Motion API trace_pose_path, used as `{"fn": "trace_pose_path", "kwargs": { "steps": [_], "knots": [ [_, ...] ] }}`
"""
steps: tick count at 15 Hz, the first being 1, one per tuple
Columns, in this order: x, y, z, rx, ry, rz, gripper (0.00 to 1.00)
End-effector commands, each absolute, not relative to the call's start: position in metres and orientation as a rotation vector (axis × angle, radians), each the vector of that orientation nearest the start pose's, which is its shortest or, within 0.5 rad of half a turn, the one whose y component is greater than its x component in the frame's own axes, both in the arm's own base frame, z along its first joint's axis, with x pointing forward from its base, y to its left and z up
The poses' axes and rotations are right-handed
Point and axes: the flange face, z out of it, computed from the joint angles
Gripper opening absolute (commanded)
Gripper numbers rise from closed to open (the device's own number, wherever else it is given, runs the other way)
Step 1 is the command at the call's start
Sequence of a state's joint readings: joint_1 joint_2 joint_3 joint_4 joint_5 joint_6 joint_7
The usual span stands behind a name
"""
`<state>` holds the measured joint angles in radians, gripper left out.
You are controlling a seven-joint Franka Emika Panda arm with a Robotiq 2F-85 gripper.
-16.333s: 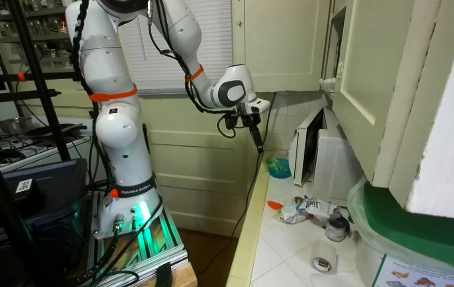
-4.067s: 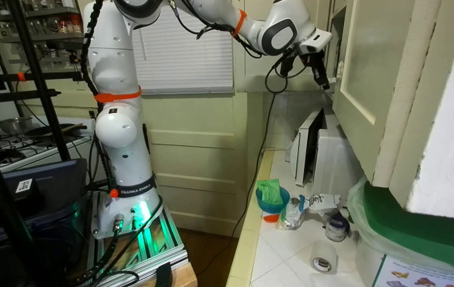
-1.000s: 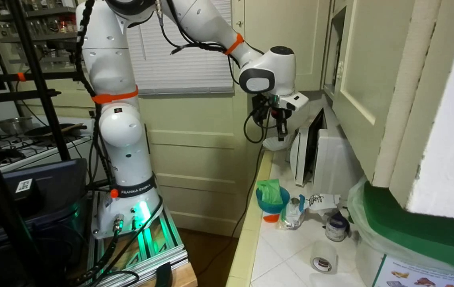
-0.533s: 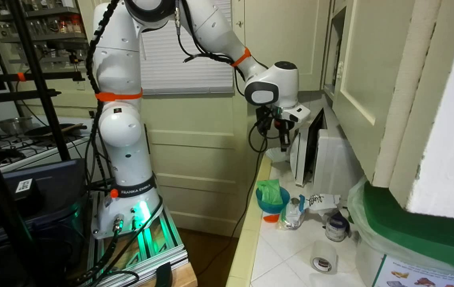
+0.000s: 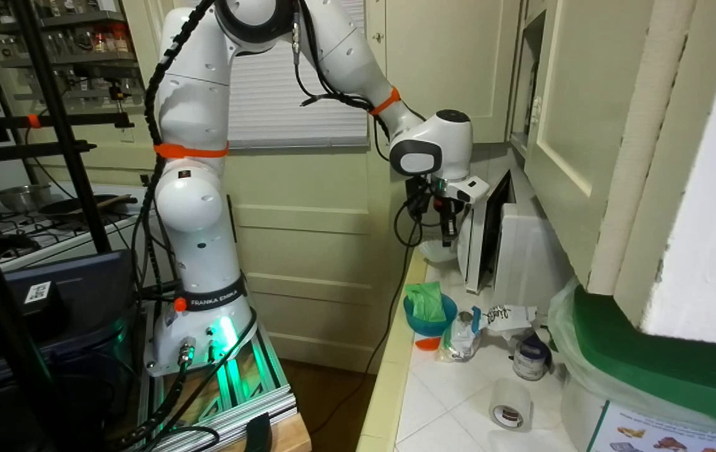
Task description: Move the blue bowl to the right, put the white bowl on the counter then put the green bag inside the white bowl
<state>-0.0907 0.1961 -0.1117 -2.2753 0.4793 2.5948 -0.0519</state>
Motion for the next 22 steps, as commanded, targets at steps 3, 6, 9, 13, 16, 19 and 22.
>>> {"fn": "trace_pose_path", "kwargs": {
  "steps": [3,6,9,13,16,19,22],
  "knots": [
    [0.535,-0.118,0.275,-2.825,0.810,-0.233,0.33],
    [0.533,-0.116,0.278,-2.841,0.805,-0.224,0.56],
    [0.531,-0.114,0.281,-2.846,0.813,-0.212,0.78],
    [0.521,-0.109,0.293,-2.841,0.863,-0.177,1.00],
    [0.509,-0.108,0.297,-2.871,0.918,-0.122,1.00],
    [0.495,-0.108,0.303,-2.907,1.005,-0.093,1.00],
    [0.477,-0.113,0.310,-2.955,1.032,-0.070,1.00]
  ]
}}
